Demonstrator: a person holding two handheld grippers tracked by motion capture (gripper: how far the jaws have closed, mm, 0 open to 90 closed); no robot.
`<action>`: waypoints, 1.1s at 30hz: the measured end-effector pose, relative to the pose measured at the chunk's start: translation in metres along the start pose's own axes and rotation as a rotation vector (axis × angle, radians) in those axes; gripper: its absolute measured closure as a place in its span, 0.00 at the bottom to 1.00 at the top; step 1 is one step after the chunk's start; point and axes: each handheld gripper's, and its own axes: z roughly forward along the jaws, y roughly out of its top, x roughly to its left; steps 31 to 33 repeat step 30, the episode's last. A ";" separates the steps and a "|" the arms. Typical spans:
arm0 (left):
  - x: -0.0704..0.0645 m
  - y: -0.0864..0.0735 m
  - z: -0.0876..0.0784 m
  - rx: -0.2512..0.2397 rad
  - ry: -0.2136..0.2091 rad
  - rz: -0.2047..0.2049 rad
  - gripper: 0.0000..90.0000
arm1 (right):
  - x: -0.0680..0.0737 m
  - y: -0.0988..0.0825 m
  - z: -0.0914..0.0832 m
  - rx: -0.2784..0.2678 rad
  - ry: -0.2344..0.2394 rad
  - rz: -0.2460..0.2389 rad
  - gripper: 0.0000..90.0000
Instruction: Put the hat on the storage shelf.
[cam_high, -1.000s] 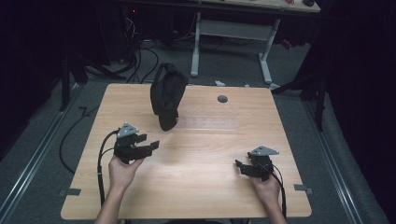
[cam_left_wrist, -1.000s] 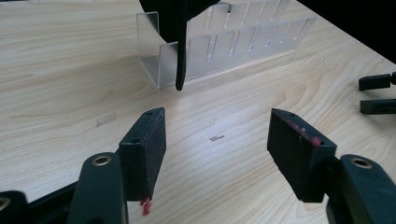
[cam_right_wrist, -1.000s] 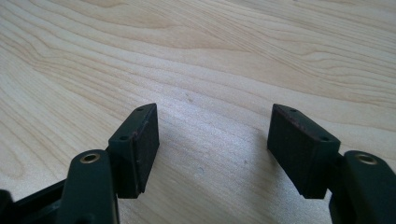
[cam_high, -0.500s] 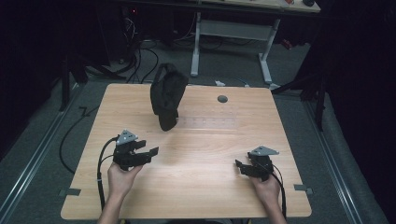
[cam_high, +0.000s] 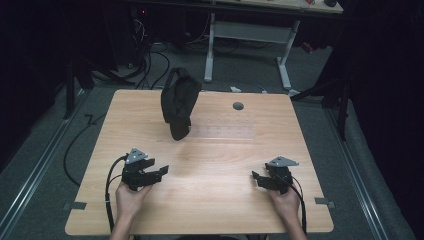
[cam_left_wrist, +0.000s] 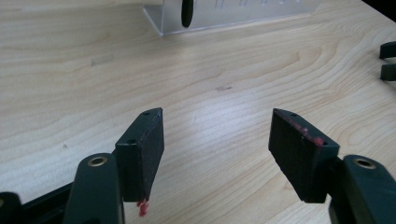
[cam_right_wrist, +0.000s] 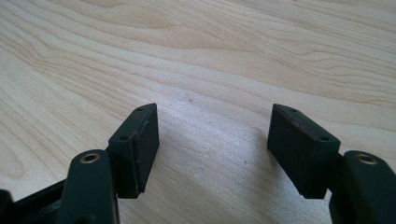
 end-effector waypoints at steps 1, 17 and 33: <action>0.001 -0.003 0.000 0.002 0.008 0.002 0.40 | 0.000 0.000 0.000 0.000 0.000 0.000 0.38; 0.017 -0.047 0.014 -0.009 0.116 0.123 0.36 | 0.000 0.000 0.000 0.000 0.000 0.000 0.38; 0.013 -0.053 0.016 -0.003 0.134 0.171 0.30 | 0.000 0.000 0.000 0.000 0.000 0.001 0.38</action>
